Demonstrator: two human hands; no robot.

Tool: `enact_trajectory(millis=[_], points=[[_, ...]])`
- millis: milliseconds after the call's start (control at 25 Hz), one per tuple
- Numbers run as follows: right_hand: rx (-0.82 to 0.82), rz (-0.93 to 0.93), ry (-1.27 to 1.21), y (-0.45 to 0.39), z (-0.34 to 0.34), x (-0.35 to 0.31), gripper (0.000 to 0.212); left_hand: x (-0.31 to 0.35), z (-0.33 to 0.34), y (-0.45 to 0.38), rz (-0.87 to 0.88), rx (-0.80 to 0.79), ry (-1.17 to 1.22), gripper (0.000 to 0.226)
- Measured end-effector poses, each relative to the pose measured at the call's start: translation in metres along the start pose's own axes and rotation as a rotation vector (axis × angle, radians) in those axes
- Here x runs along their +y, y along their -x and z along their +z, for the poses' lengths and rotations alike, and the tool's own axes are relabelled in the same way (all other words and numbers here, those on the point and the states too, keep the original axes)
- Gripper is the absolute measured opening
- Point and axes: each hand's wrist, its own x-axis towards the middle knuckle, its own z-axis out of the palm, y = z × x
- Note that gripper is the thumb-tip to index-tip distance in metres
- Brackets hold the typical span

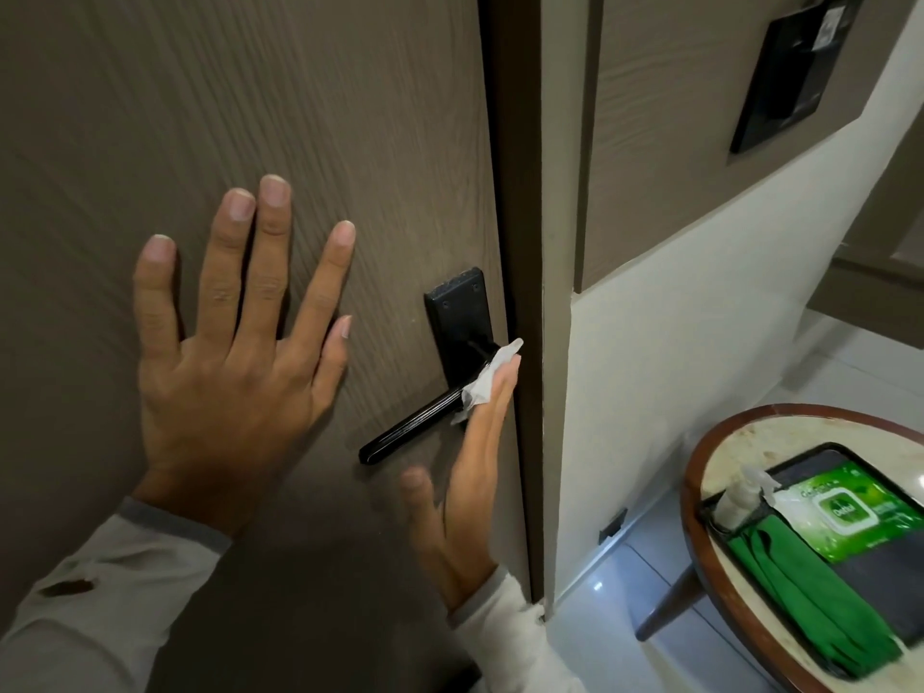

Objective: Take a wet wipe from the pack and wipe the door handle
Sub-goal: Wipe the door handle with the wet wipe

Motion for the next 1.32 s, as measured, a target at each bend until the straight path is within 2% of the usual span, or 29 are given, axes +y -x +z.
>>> enact_trajectory(millis=[120,200,320,400,480,560,680,880,1040,1200,1320], points=[[0.158,0.224,-0.189,-0.019,0.017,-0.027,0.119,-0.001,-0.002,-0.002,0.015,-0.014,0.001,0.062],[0.133,0.224,-0.129,0.003,0.025,-0.035,0.120,0.000,-0.002,-0.002,0.010,-0.012,0.010,0.062],[-0.013,0.264,-0.042,0.031,0.023,-0.037,0.131,0.001,0.000,0.000,-0.004,0.006,0.000,0.063],[0.063,0.251,-0.036,0.006,0.021,-0.032,0.130,0.000,0.001,-0.002,0.007,0.011,-0.011,0.064],[0.161,0.192,-0.014,-0.021,0.021,-0.026,0.122,-0.001,0.002,-0.003,0.021,0.024,-0.030,0.064],[0.175,0.119,0.068,-0.019,0.020,-0.019,0.114,-0.001,0.003,-0.001,0.027,0.038,-0.045,0.065],[0.090,-0.022,0.220,-0.008,0.003,-0.002,0.105,-0.002,0.004,0.001,0.018,0.036,-0.033,0.065],[-0.020,-0.361,0.434,-0.054,-0.025,0.015,0.083,0.001,0.001,-0.001,0.015,0.019,-0.016,0.064],[-0.145,-0.608,0.676,-0.041,-0.029,0.019,0.085,-0.001,0.002,-0.002,0.006,0.030,-0.022,0.064],[-0.219,-0.700,0.647,-0.023,-0.007,0.007,0.083,-0.001,0.002,-0.002,0.009,0.028,-0.039,0.064],[-0.286,-0.795,0.589,-0.006,0.006,0.007,0.073,-0.001,0.003,-0.002,0.011,0.026,-0.029,0.064]])
